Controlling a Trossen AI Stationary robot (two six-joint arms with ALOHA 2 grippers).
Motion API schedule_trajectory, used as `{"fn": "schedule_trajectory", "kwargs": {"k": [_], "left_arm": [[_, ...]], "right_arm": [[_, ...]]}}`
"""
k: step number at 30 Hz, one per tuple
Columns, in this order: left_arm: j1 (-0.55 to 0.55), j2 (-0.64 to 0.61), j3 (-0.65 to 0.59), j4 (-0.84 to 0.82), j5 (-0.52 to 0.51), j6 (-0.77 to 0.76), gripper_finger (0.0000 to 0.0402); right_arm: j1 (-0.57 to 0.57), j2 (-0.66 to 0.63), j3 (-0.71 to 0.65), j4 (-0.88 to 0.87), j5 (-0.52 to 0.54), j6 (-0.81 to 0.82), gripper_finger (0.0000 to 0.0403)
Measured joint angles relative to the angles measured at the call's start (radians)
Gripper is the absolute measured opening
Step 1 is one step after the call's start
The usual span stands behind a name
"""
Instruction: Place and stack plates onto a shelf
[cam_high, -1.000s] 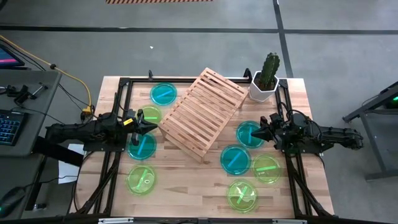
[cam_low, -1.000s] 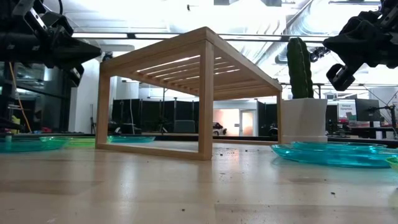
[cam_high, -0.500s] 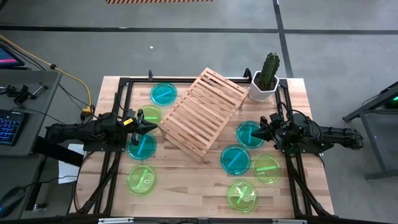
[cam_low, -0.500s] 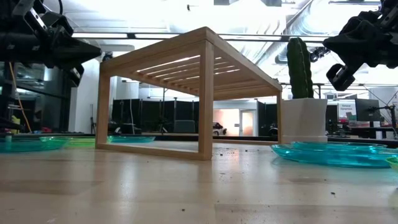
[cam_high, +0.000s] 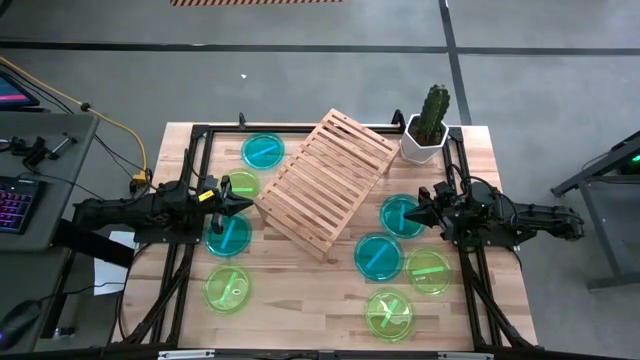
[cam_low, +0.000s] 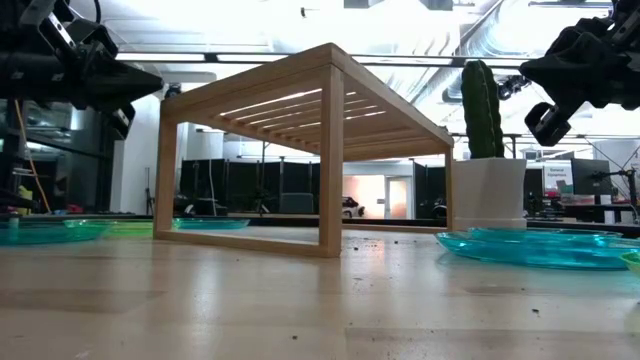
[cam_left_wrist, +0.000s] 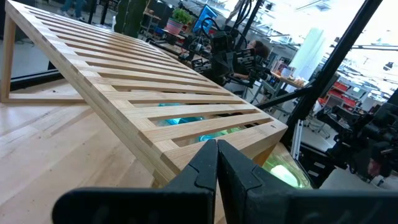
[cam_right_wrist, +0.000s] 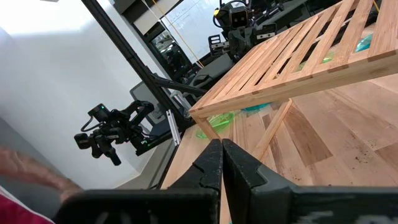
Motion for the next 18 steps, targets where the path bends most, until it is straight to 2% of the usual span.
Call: {"fn": "schedule_trajectory", "kwargs": {"k": [3,9,11,16,18], "left_arm": [[0.000,0.000,0.000,0.000,0.000,0.000,0.0000],[0.000,0.000,0.000,0.000,0.000,0.000,0.0000],[0.000,0.000,0.000,0.000,0.000,0.000,0.0000],[0.000,0.000,0.000,0.000,0.000,0.000,0.0000],[0.000,0.000,0.000,0.000,0.000,0.000,0.0000]], "right_arm": [[0.000,0.000,0.000,0.000,0.013,-0.014,0.0000],[0.000,0.000,0.000,0.002,0.151,0.043,0.0000],[0.000,0.000,0.000,0.041,0.255,0.108,0.0000],[0.000,0.000,0.000,0.183,0.550,0.408,0.0000],[0.000,0.000,0.000,0.226,0.658,0.429,0.0000]]}}
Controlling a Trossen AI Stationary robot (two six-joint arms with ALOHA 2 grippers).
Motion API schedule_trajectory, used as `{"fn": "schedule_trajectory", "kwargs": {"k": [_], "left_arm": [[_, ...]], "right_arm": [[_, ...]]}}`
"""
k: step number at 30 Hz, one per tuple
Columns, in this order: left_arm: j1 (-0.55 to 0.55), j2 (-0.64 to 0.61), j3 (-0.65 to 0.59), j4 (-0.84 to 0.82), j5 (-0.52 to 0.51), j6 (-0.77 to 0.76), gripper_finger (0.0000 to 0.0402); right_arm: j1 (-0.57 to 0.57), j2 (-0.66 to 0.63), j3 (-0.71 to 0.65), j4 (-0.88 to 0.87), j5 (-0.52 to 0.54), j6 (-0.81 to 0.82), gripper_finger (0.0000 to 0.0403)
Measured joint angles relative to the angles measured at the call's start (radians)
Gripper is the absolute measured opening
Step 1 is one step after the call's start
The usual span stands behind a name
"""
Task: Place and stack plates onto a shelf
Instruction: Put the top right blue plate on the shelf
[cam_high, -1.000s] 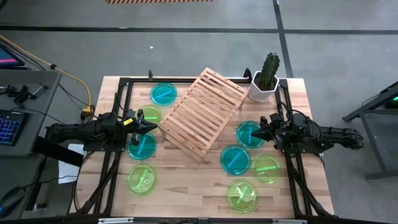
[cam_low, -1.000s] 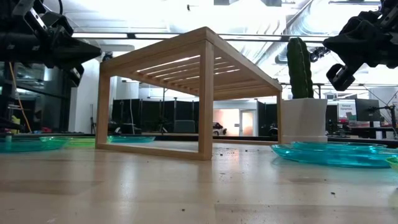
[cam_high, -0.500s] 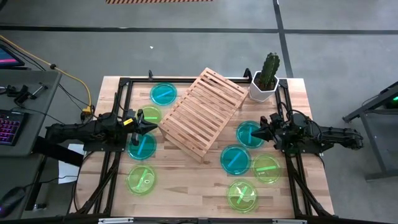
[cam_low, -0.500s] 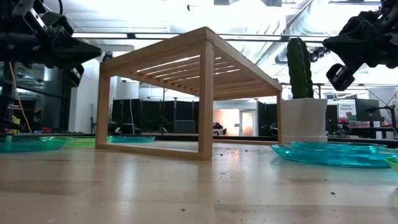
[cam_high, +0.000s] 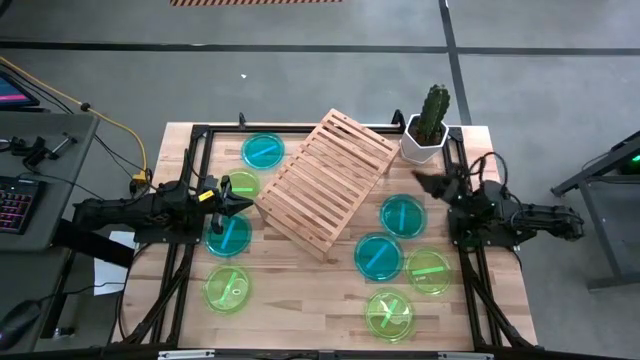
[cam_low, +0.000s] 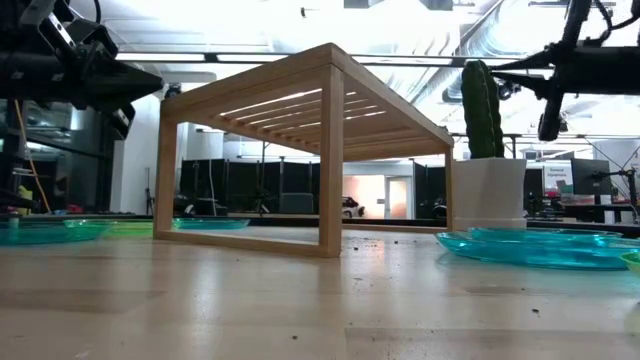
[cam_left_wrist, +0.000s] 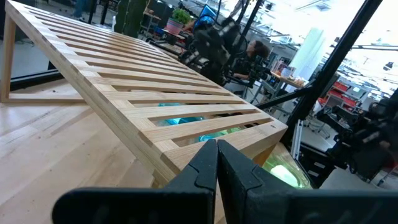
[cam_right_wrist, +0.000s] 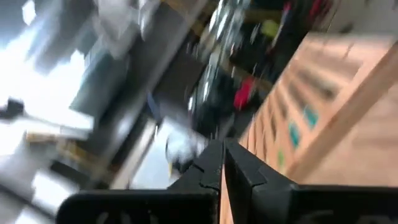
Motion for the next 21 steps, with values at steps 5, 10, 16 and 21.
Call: {"fn": "schedule_trajectory", "kwargs": {"k": [5,10,16,21], "left_arm": [[0.000,0.000,0.000,0.000,0.000,0.000,0.0000],[0.000,0.000,0.000,0.000,0.000,0.000,0.0000],[0.000,0.000,0.000,0.000,0.000,0.000,0.0000],[0.000,0.000,0.000,0.000,0.000,0.000,0.0000]], "right_arm": [[-0.003,0.015,0.011,0.222,0.047,-0.105,0.0000],[-0.002,0.074,0.206,-0.152,-0.011,-0.179,0.0005],[-0.002,0.282,0.493,-0.822,-0.098,-0.033,0.0062],[0.016,0.472,0.597,-1.082,-0.344,0.068,0.0128]]}}
